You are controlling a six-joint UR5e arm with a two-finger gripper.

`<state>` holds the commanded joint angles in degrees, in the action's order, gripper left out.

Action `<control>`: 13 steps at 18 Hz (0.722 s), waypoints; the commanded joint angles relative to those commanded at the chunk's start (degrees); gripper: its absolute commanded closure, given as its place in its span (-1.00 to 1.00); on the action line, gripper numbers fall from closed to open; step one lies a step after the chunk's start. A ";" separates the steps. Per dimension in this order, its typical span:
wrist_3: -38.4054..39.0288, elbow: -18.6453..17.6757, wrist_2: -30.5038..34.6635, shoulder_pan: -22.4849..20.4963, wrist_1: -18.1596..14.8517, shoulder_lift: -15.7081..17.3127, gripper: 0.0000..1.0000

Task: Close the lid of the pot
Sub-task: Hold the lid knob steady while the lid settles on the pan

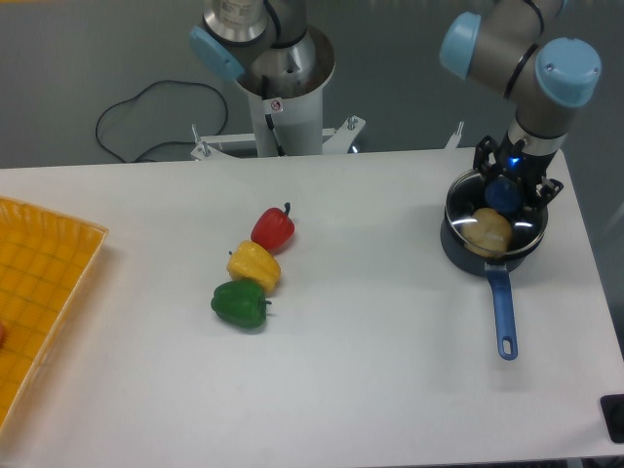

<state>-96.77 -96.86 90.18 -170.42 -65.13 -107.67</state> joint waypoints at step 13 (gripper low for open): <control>0.18 0.00 0.00 0.09 0.70 -0.09 -0.23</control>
<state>-96.59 -96.86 90.18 -170.33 -64.42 -107.75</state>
